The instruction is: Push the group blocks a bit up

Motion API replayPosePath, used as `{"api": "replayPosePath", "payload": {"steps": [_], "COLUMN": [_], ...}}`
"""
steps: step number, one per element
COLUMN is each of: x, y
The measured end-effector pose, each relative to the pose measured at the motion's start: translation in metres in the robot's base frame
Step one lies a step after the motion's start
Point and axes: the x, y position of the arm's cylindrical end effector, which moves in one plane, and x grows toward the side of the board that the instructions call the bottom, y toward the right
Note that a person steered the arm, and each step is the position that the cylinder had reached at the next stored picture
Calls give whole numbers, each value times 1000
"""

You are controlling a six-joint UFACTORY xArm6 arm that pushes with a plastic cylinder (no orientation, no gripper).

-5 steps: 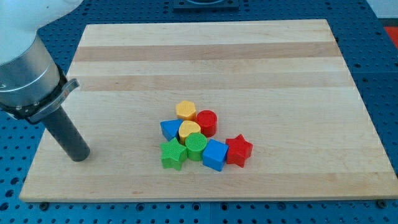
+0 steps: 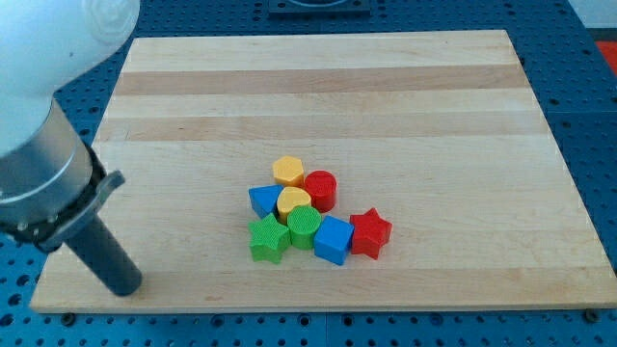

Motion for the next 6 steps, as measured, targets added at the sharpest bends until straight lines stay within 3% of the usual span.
{"api": "replayPosePath", "payload": {"steps": [3,6], "x": [-18,-82], "y": [165,169]}}
